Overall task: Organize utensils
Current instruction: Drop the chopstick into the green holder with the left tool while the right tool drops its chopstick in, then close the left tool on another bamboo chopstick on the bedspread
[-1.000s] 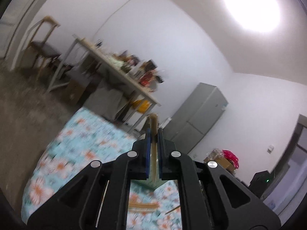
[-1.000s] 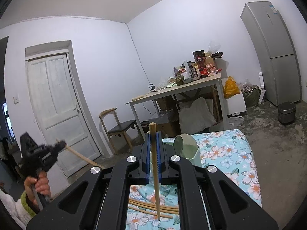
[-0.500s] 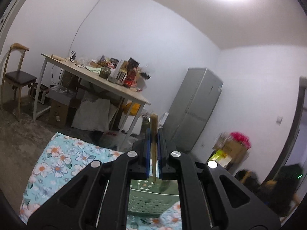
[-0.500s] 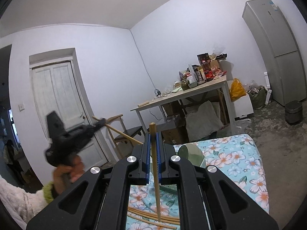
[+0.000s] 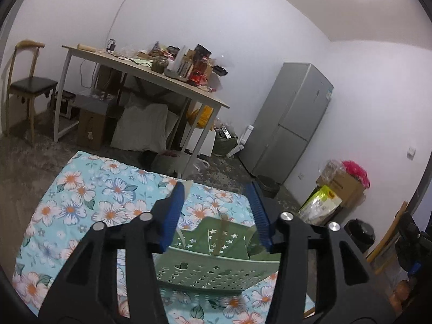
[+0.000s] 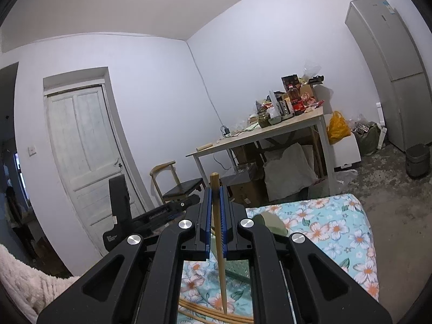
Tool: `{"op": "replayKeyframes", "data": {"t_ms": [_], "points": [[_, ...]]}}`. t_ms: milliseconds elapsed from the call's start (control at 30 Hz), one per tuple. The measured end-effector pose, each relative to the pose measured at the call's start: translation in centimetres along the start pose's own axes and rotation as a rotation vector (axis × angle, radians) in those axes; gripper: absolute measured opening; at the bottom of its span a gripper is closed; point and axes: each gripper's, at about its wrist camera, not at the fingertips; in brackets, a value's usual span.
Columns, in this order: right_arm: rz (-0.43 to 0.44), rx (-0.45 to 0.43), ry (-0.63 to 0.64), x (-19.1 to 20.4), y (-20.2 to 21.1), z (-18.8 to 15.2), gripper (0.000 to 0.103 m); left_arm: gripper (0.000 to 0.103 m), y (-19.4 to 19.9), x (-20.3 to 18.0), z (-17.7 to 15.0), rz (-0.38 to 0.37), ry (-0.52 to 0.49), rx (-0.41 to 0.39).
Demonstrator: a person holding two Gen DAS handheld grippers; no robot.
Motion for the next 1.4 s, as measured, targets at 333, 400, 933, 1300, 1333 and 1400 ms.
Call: {"op": "replayKeyframes", "data": {"t_ms": [333, 400, 933, 1300, 1333, 1400], "points": [[0.042, -0.092, 0.112, 3.1, -2.7, 5.7, 0.006, 0.077, 6.4, 2.5, 0.0, 0.056, 0.019, -0.071], [0.048, -0.108, 0.126, 3.6, -3.6, 6.9, 0.006, 0.079, 8.0, 3.6, -0.9, 0.07, 0.026, -0.062], [-0.106, -0.01, 0.268, 3.9, -14.6, 6.0, 0.006, 0.08, 13.5, 9.6, -13.1, 0.109, 0.118, 0.242], [-0.105, 0.075, 0.167, 1.5, -12.6, 3.2, 0.043, 0.08, 13.7, 9.1, -14.9, 0.115, 0.104, 0.282], [-0.094, 0.069, 0.149, 1.5, -11.6, 3.2, 0.045, 0.08, 13.6, 8.9, -15.0, 0.114, 0.098, 0.283], [-0.08, 0.066, 0.127, 1.5, -9.8, 2.6, 0.046, 0.08, 13.6, 8.6, -15.1, 0.113, 0.081, 0.284]]}}
Point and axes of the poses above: each gripper's, at about its wrist camera, not at the fingertips, and y roughly against the way its jaws point, x to its left, z to its top, and after that the axes turned 1 degree about -z, right-handed
